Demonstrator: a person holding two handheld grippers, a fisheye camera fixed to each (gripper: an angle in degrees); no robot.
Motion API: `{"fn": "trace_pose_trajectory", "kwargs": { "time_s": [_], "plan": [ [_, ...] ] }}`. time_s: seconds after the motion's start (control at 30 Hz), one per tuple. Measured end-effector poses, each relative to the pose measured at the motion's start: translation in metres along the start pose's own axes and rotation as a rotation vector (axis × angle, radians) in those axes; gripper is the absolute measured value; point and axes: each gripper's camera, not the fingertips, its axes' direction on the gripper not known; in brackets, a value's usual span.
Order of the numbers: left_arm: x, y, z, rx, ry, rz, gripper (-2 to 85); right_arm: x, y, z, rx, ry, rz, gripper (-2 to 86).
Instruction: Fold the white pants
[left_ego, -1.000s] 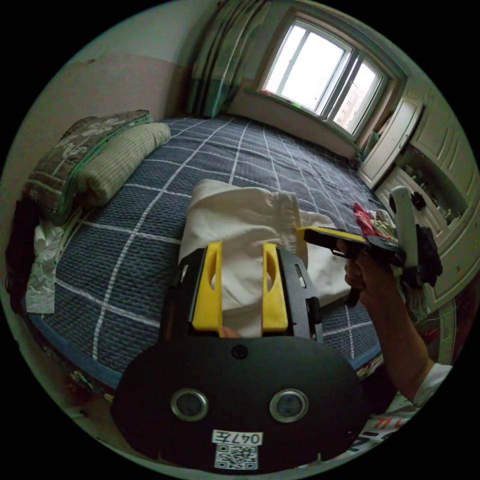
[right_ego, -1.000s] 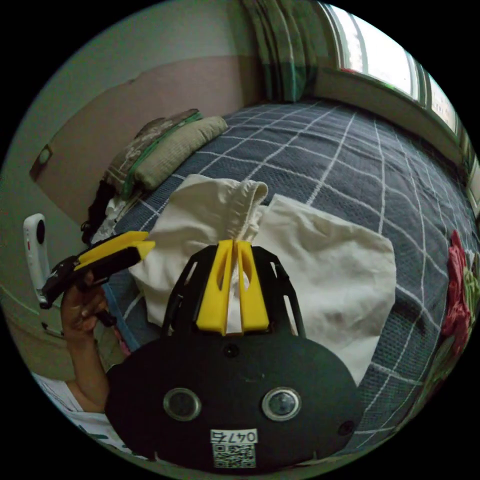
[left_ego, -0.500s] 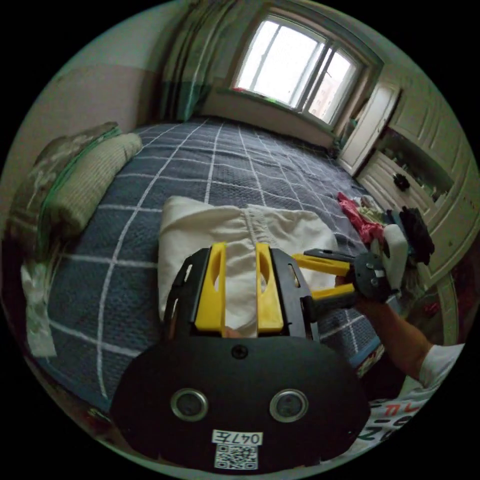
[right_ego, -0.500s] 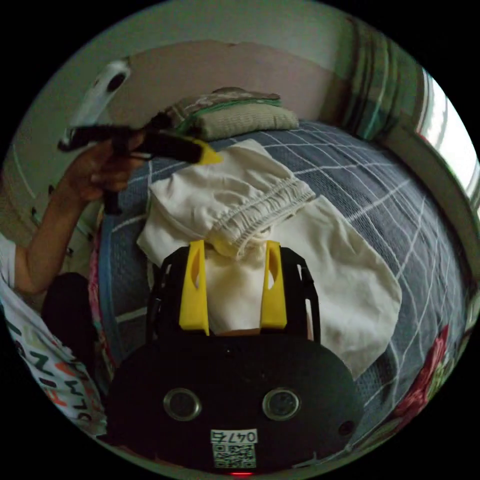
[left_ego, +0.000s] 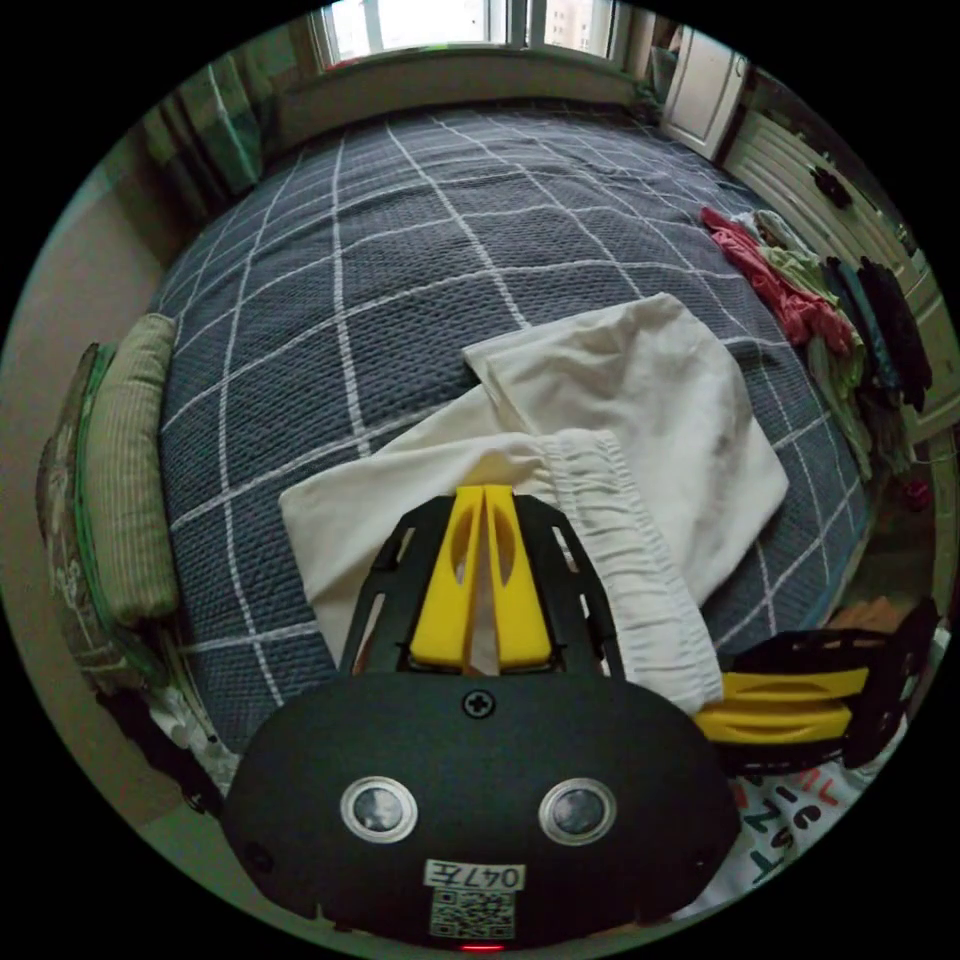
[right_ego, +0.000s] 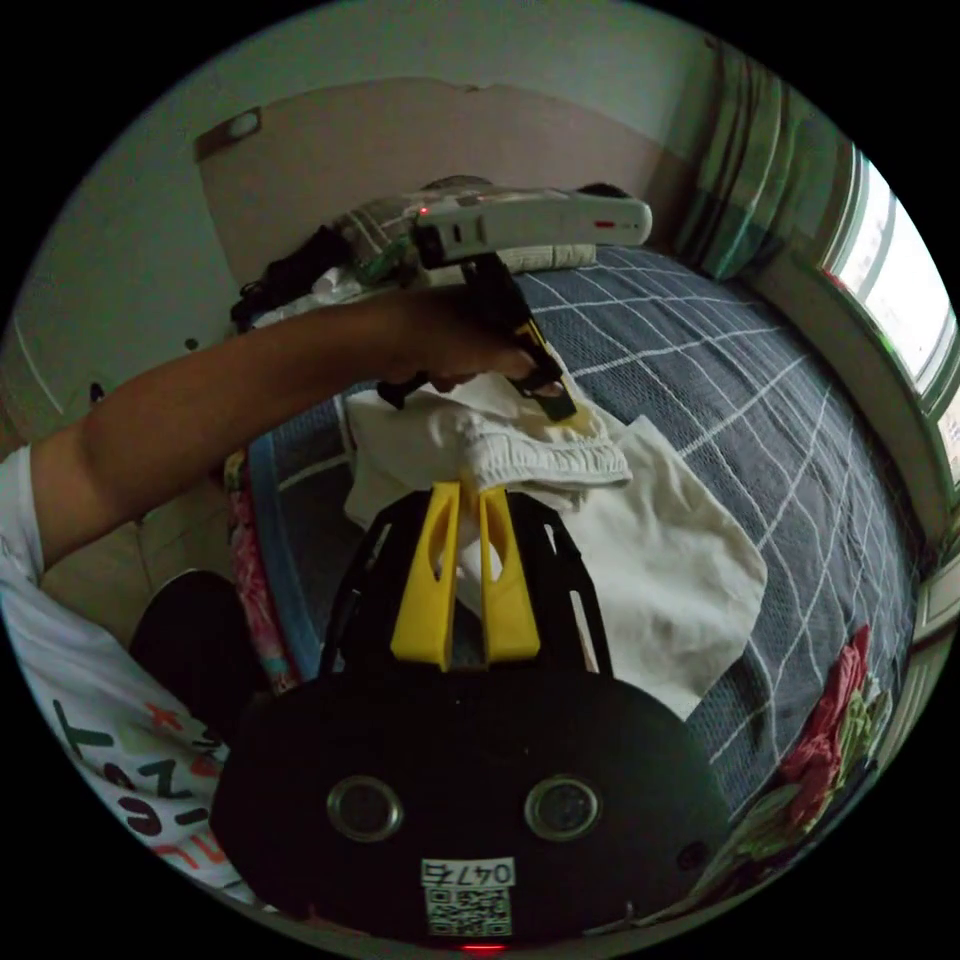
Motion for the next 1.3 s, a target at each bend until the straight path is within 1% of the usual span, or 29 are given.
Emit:
{"fn": "trace_pose_trajectory", "kwargs": {
  "time_s": [0.03, 0.1, 0.13, 0.17, 0.2, 0.23, 0.3, 0.37, 0.4, 0.43, 0.47, 0.53, 0.6, 0.67, 0.73, 0.77, 0.8, 0.83, 0.87, 0.9, 0.93, 1.0, 1.03, 1.07, 1.1, 1.13, 1.2, 1.23, 1.3],
  "plan": [
    [0.0, 0.0, 0.007, 0.004, -0.039, -0.014, -0.7, 0.001, 0.002, 0.007, -0.01, -0.009, 0.014, 1.4],
    [-0.003, 0.001, 0.015, 0.007, -0.074, -0.026, -0.7, 0.01, 0.01, 0.037, -0.099, -0.111, 0.048, 2.7],
    [-0.007, 0.003, 0.014, 0.023, -0.076, -0.037, -0.7, 0.012, 0.013, 0.039, -0.095, -0.135, 0.061, 3.3],
    [-0.01, 0.005, 0.011, 0.039, -0.071, -0.047, -0.7, 0.017, 0.019, 0.034, -0.059, -0.171, 0.084, 5.1],
    [-0.016, 0.011, 0.0, 0.081, -0.053, -0.064, -0.6, 0.021, 0.024, 0.024, -0.034, -0.174, 0.103, 7.5],
    [-0.023, 0.02, -0.016, 0.136, -0.034, -0.075, -0.4, 0.024, 0.026, 0.017, -0.018, -0.164, 0.112, 8.0],
    [-0.035, 0.038, -0.039, 0.207, -0.031, -0.11, 0.0, 0.041, 0.031, -0.01, 0.101, -0.111, 0.183, 9.3],
    [-0.046, 0.058, -0.054, 0.237, -0.019, -0.137, 1.0, 0.058, 0.024, -0.015, 0.157, -0.066, 0.245, 9.2],
    [-0.052, 0.07, -0.058, 0.24, -0.021, -0.159, 2.2, 0.067, 0.012, -0.008, 0.145, -0.063, 0.264, 9.1],
    [-0.06, 0.082, -0.058, 0.233, -0.019, -0.188, 6.0, 0.07, 0.006, -0.002, 0.127, -0.072, 0.267, 9.1],
    [-0.064, 0.087, -0.058, 0.229, -0.014, -0.204, 7.9, 0.077, -0.009, 0.015, 0.079, -0.097, 0.278, 9.0],
    [-0.081, 0.109, -0.053, 0.221, 0.043, -0.267, 11.3, 0.085, -0.026, 0.044, 0.0, -0.131, 0.301, 8.8],
    [-0.094, 0.124, -0.048, 0.225, 0.091, -0.314, 12.9, 0.089, -0.039, 0.078, -0.097, -0.177, 0.34, 7.1],
    [-0.106, 0.137, -0.044, 0.228, 0.113, -0.352, 13.2, 0.086, -0.043, 0.082, -0.086, -0.197, 0.344, 4.6],
    [-0.122, 0.144, -0.036, 0.213, 0.125, -0.387, 13.4, 0.075, -0.052, 0.065, -0.04, -0.152, 0.284, 3.1],
    [-0.126, 0.144, -0.034, 0.207, 0.131, -0.394, 13.4, 0.065, -0.056, 0.053, 0.002, -0.083, 0.239, 3.1],
    [-0.135, 0.143, -0.031, 0.197, 0.151, -0.407, 13.6, 0.055, -0.061, 0.052, -0.023, -0.016, 0.193, 3.6],
    [-0.142, 0.141, -0.031, 0.193, 0.177, -0.411, 13.7, 0.051, -0.063, 0.057, -0.061, 0.01, 0.173, 4.6],
    [-0.145, 0.14, -0.031, 0.196, 0.188, -0.41, 13.8, 0.044, -0.065, 0.07, -0.148, 0.036, 0.135, 6.5],
    [-0.151, 0.137, -0.035, 0.211, 0.198, -0.407, 13.8, 0.041, -0.061, 0.074, -0.169, 0.076, 0.151, 9.6],
    [-0.157, 0.134, -0.04, 0.219, 0.193, -0.403, 13.8, 0.038, -0.058, 0.069, -0.145, 0.097, 0.157, 11.2],
    [-0.166, 0.128, -0.046, 0.217, 0.157, -0.392, 13.7, 0.003, -0.043, 0.026, 0.084, 0.048, 0.095, 13.3],
    [-0.173, 0.122, -0.049, 0.213, 0.135, -0.389, 13.7, -0.013, -0.039, 0.014, 0.149, 0.024, 0.05, 13.5],
    [-0.177, 0.118, -0.05, 0.209, 0.129, -0.388, 13.7, -0.049, -0.033, -0.004, 0.248, 0.009, -0.035, 13.8],
    [-0.184, 0.109, -0.049, 0.194, 0.123, -0.381, 13.7, -0.088, -0.031, -0.011, 0.287, 0.013, -0.124, 13.9],
    [-0.191, 0.097, -0.046, 0.167, 0.127, -0.376, 13.8, -0.108, -0.032, -0.01, 0.279, 0.016, -0.171, 14.0],
    [-0.201, 0.078, -0.038, 0.12, 0.164, -0.362, 14.0, -0.178, -0.038, 0.009, 0.237, 0.047, -0.322, 13.7],
    [-0.207, 0.066, -0.032, 0.091, 0.185, -0.361, 14.1, -0.191, -0.039, 0.016, 0.23, 0.07, -0.35, 13.5],
    [-0.214, 0.052, -0.023, 0.049, 0.205, -0.365, 14.1, -0.226, -0.044, 0.049, 0.154, 0.131, -0.428, 11.8]
  ]
}}
